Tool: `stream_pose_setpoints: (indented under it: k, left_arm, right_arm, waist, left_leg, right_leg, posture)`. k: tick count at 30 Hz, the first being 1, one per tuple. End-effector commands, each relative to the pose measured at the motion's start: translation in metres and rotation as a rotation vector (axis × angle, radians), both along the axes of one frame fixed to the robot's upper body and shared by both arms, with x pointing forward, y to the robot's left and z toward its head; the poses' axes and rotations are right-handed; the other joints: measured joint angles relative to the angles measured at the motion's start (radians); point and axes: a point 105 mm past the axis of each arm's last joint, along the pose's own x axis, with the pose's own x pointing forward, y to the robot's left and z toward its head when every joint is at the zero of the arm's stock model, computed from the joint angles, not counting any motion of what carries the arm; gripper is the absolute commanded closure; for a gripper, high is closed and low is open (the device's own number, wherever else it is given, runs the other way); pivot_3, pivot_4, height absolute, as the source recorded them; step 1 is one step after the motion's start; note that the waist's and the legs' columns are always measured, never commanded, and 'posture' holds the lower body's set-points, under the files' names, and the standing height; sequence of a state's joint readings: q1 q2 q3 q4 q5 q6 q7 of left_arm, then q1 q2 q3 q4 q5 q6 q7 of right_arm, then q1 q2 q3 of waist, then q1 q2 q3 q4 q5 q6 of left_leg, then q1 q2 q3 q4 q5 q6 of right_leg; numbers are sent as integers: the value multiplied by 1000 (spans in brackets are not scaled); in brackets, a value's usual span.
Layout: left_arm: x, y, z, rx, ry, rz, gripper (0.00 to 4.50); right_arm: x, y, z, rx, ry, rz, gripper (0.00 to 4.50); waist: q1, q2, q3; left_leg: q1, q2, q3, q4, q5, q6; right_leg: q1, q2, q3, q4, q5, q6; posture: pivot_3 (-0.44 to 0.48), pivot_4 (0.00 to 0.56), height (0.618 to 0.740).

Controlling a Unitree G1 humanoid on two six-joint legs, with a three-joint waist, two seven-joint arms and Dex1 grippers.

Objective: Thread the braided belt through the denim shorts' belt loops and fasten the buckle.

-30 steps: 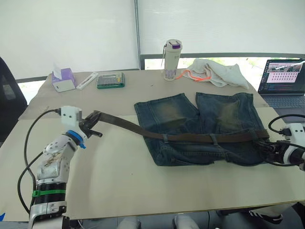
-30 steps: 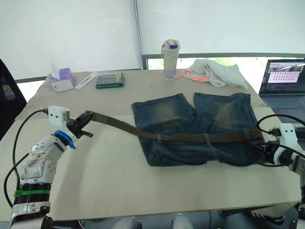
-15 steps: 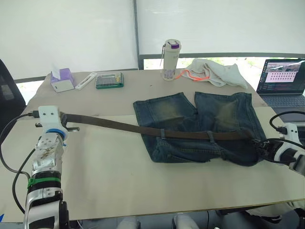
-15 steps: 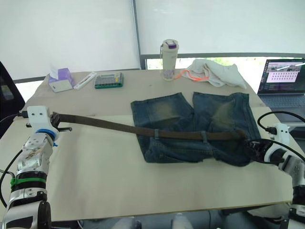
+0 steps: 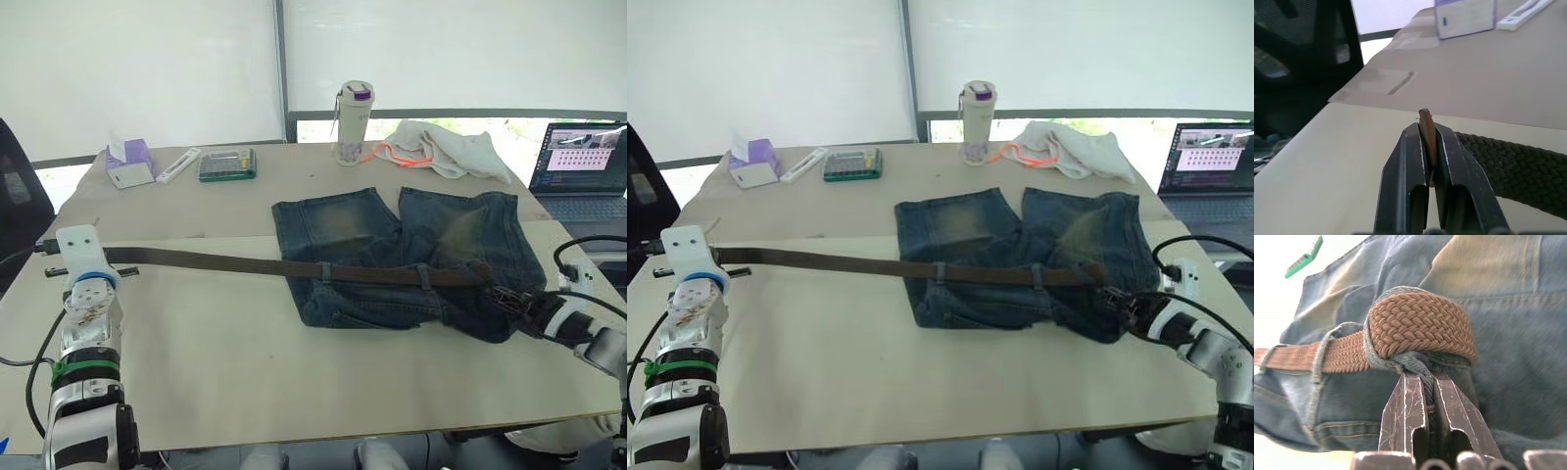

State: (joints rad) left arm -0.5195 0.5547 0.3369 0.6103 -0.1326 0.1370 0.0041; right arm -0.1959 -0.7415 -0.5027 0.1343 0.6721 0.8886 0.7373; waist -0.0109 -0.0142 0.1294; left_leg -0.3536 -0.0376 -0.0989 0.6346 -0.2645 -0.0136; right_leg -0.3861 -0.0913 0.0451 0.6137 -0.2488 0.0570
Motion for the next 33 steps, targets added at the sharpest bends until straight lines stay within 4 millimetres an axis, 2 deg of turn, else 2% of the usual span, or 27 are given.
stream_pose_setpoints:
  k: [1,5,9,10,12,17,21,24,26,29,31,33]
  left_arm:
    - [6,-20,7,19,-36,-105,4500]
    - [7,-37,0,-4,-26,-194,4500]
    - [6,-45,-4,-10,-16,-249,4500]
    - [6,-47,-5,-17,-16,-254,4500]
    - [6,-53,-8,-19,-14,-278,4500]
    - [5,-59,-10,-21,-15,-294,4500]
    - [4,-61,-11,-23,-16,-296,4500]
    - [2,-61,-11,-23,-16,-293,4500]
    - [2,-60,-12,-24,-15,-289,4500]
    - [1,-59,-12,-21,-12,-284,4500]
    - [1,-58,-13,-20,-11,-277,4500]
    - [1,-54,-12,-10,-7,-247,4500]
  right_arm:
    - [1,-4,30,-80,-105,62,3069]
    - [4,-12,42,-197,-105,103,1693]
    - [15,-19,59,-251,-104,117,224]
    - [18,-18,62,-251,-102,123,38]
    - [30,-21,58,-263,-46,91,38]
    - [45,-26,47,-287,57,71,38]
    - [45,-24,38,-269,151,103,38]
    - [47,-22,37,-233,159,117,724]
    - [48,-21,40,-210,148,128,1755]
    - [47,-18,41,-190,151,145,2610]
    - [47,-17,42,-174,148,150,3390]
    - [47,-15,42,-154,146,150,3969]
  waist:
    - [0,0,0]
    - [-1,0,0]
    - [-1,0,0]
    - [-2,0,0]
    - [-4,0,0]
    - [3,0,0]
    - [7,0,0]
    - [8,0,0]
    - [8,0,0]
    - [5,1,0]
    - [5,1,0]
    - [5,1,0]
  left_leg:
    - [0,0,0,0,0,0]
    - [0,0,0,0,0,0]
    - [0,1,0,0,0,0]
    - [0,1,0,0,0,0]
    - [0,1,0,0,0,0]
    - [0,0,0,1,0,0]
    - [-1,0,0,1,1,0]
    - [-1,0,0,1,1,0]
    - [-1,0,0,1,1,0]
    - [-1,0,0,1,1,0]
    - [-1,0,0,1,1,0]
    - [-1,0,0,1,1,0]
  right_leg:
    - [0,0,0,0,0,0]
    - [0,0,0,0,0,0]
    - [0,1,0,0,0,0]
    - [1,1,0,0,0,0]
    - [1,0,0,0,0,0]
    - [0,0,-1,-1,0,0]
    - [0,-1,-1,-1,0,0]
    - [0,0,-1,-1,0,0]
    - [0,-1,-1,-1,0,0]
    - [0,0,-1,-1,0,0]
    - [0,0,-1,0,0,0]
    - [0,0,-1,0,0,0]
  posture:
    - [0,150,740]
    - [0,150,740]
    - [0,150,740]
    - [0,150,740]
    - [0,150,740]
    - [0,150,740]
    - [0,150,740]
    - [0,150,740]
    - [0,150,740]
    - [0,150,740]
    - [0,150,740]
    - [0,150,740]
